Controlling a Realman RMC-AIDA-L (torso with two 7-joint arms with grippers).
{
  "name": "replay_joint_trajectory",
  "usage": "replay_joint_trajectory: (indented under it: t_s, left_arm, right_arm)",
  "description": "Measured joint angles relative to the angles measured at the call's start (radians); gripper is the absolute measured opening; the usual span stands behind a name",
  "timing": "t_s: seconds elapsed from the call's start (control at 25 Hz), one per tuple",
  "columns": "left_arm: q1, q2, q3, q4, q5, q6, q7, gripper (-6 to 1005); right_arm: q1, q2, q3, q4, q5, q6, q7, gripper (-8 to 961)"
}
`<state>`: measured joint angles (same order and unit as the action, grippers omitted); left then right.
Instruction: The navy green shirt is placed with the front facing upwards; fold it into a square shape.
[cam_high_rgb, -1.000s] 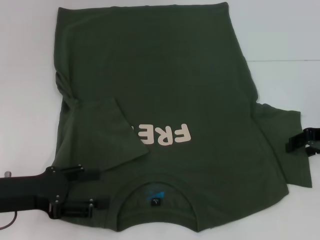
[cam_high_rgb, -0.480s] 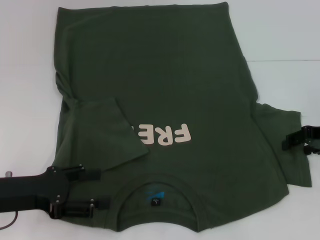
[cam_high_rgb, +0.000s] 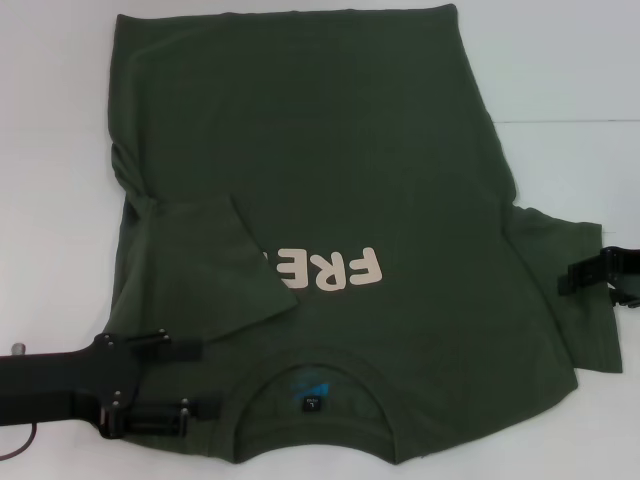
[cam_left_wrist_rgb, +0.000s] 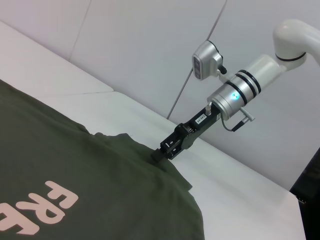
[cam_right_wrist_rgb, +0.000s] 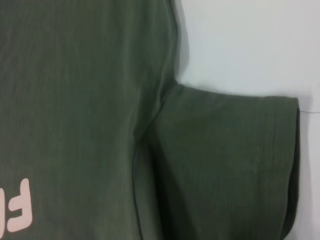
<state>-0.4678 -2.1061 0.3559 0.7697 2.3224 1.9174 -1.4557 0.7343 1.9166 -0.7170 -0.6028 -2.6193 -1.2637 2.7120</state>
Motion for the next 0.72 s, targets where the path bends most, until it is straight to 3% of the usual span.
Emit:
replay_joint_trajectory:
  t_s: [0.72]
  left_arm:
    - [-0.001, 0.002, 0.0, -0.011, 0.0, -0.009, 0.0, 918]
  right_arm:
    - [-0.001, -0.001, 0.094, 0.026, 0.019, -0.004, -0.039, 636]
